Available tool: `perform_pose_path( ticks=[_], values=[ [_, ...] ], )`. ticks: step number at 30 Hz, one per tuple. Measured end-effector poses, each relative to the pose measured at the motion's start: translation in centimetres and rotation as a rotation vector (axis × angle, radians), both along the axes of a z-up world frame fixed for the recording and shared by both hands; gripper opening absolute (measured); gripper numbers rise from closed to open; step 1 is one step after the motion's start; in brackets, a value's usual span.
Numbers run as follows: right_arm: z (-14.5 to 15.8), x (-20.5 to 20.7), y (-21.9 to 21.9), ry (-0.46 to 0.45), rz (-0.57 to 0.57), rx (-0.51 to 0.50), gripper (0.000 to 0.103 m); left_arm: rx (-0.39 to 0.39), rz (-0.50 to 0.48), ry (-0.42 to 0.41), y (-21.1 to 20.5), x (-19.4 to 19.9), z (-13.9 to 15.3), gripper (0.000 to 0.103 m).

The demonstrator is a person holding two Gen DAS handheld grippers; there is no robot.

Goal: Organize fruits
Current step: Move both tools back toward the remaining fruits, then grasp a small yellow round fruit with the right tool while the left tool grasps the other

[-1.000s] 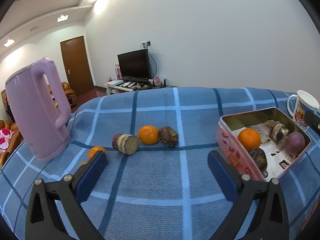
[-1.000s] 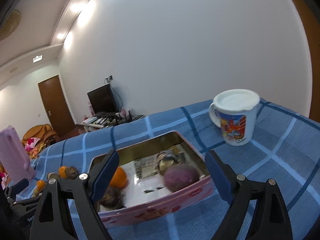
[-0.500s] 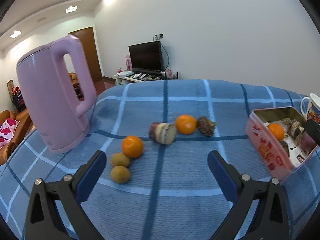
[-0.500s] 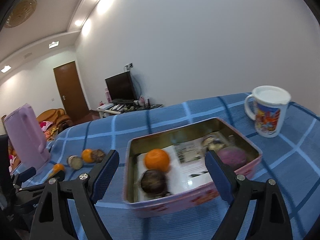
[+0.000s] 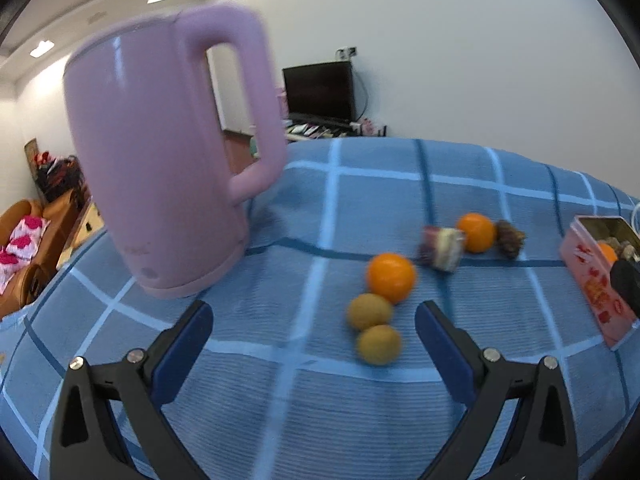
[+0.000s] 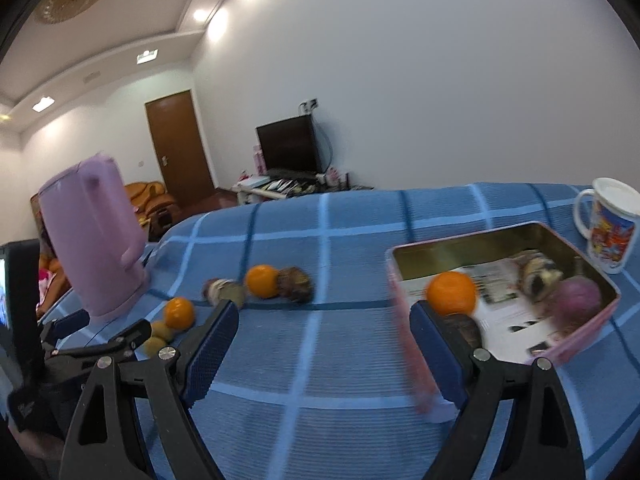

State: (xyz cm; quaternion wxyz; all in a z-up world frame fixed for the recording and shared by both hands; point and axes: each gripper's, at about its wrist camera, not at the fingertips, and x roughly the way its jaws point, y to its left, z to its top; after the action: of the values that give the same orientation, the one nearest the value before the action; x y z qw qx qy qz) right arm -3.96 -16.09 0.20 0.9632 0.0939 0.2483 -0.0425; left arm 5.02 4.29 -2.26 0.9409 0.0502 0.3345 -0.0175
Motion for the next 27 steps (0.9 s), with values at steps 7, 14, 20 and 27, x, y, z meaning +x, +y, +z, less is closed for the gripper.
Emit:
perform_pose_path(
  ticks=[7, 14, 20, 27],
  values=[
    [-1.0, 2.9, 4.8, 0.085, 0.148, 0.022, 0.076, 0.068, 0.136, 0.02, 4.3, 2.0, -0.5, 0.103],
    [-2.7, 6.7, 10.5, 0.215, 0.344, 0.058, 0.061, 0.043, 0.214, 0.01, 6.9, 2.4, 0.1, 0.102],
    [-4.0, 8.7, 13.1, 0.314, 0.404, 0.05, 0.054, 0.022, 0.22, 0.002, 7.5, 2.6, 0.3, 0.102],
    [-4.6, 8.8, 11.5, 0.351, 0.402, 0.118, 0.03, -0.013, 0.171, 0.018, 7.3, 2.7, -0.2, 0.102]
  ],
)
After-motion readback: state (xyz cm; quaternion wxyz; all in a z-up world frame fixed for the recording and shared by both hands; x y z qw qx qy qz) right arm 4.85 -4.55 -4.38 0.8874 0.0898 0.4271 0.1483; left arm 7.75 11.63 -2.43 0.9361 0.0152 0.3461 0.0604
